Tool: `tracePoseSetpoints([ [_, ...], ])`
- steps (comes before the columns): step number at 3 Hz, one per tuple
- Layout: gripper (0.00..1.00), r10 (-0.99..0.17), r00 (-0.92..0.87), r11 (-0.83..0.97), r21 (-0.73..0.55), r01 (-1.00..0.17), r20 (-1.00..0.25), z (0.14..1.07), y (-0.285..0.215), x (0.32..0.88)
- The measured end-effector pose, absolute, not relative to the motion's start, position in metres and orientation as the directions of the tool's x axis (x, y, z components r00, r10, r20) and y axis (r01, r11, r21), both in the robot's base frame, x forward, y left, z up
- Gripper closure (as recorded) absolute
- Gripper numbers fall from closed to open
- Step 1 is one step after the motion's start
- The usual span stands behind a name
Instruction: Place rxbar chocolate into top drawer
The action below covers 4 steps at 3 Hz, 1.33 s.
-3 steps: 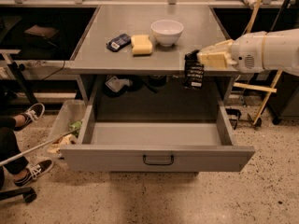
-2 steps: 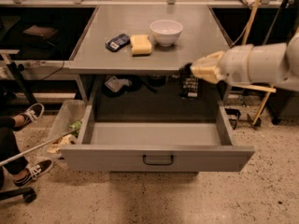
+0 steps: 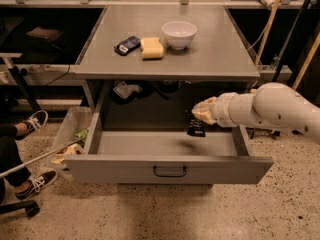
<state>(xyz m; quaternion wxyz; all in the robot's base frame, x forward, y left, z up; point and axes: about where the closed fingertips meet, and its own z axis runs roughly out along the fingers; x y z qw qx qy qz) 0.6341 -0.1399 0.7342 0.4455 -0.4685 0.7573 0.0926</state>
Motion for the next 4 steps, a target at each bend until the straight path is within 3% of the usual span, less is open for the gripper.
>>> tracePoseSetpoints([
  [1,1.00,-0.638,-0.225,0.564,-0.247,-0.788,-0.736,0.6890,-0.1505,0.6468],
  [2,0.81,-0.639,-0.235,0.567,-0.241,-0.787,-0.733,0.6834,-0.1535,0.6471],
  [4,0.35,-0.639,-0.235,0.567,-0.241,-0.787,-0.733,0.6834,-0.1535,0.6471],
])
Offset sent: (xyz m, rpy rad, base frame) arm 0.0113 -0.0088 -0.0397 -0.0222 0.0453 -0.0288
